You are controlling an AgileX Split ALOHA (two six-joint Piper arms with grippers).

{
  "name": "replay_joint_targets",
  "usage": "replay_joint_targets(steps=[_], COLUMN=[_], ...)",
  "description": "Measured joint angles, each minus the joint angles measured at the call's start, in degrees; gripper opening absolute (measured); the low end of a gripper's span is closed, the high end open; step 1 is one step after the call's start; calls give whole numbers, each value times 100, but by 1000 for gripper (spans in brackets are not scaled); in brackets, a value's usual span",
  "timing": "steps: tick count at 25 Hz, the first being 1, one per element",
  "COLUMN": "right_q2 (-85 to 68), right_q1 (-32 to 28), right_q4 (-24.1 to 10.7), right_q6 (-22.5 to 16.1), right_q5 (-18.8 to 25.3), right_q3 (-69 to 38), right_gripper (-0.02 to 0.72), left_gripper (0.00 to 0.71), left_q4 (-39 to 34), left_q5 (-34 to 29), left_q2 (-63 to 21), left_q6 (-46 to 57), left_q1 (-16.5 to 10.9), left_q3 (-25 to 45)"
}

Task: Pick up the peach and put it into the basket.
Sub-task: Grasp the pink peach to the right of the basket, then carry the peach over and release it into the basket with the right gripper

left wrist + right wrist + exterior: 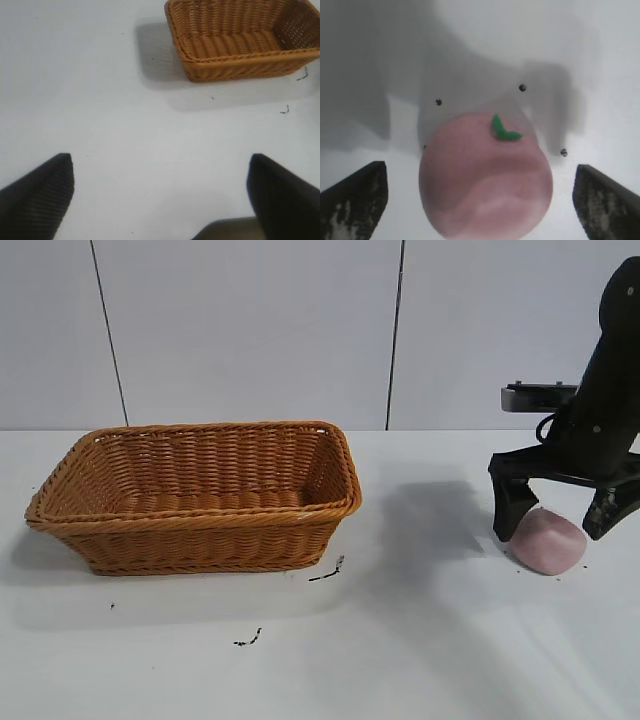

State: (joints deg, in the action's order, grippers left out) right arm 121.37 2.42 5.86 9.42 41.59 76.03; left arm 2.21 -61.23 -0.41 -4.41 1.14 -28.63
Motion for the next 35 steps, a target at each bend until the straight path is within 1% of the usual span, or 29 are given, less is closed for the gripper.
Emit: replay_joint_targets(steps=[2,3,4,5,7,8,9,10,12,14,19,21,27,31,35], right_q2=[0,0,0,0,0,-6,-31,-91,-230,-374,-671,-678,-568,-243,216], right_q1=[0,0,0,0,0,0,0,0,0,0,124,282,1047,1699,2363], right_q4=[0,0,0,0,0,0,0,0,0,0,35,29,22,28,27], right_q6=[0,0,0,0,0,0,0,0,4,4,4,-1,-304,-350,-363], right_q5=[0,6,22,48,71,77,98,120,261,468,1339,1559,1639,1651,1624], right_q3=[0,0,0,0,0,6,19,32,111,287,1370,1843,3158,3927,4424], right_gripper=[689,673,621,524,269,181,120,86,55,42,37,37,37,37,37], left_gripper=[692,692,692,692,692,692,692,692,692,692,692,692,692,692,692], left_q4=[0,0,0,0,0,0,0,0,0,0,0,0,0,0,0], left_q5=[0,0,0,0,0,0,0,0,0,0,0,0,0,0,0], left_q2=[0,0,0,0,0,0,0,0,0,0,0,0,0,0,0], left_q6=[0,0,0,0,0,0,0,0,0,0,0,0,0,0,0], left_q1=[0,0,0,0,0,0,0,0,0,0,0,0,0,0,0], left_q3=[0,0,0,0,0,0,0,0,0,0,0,0,0,0,0])
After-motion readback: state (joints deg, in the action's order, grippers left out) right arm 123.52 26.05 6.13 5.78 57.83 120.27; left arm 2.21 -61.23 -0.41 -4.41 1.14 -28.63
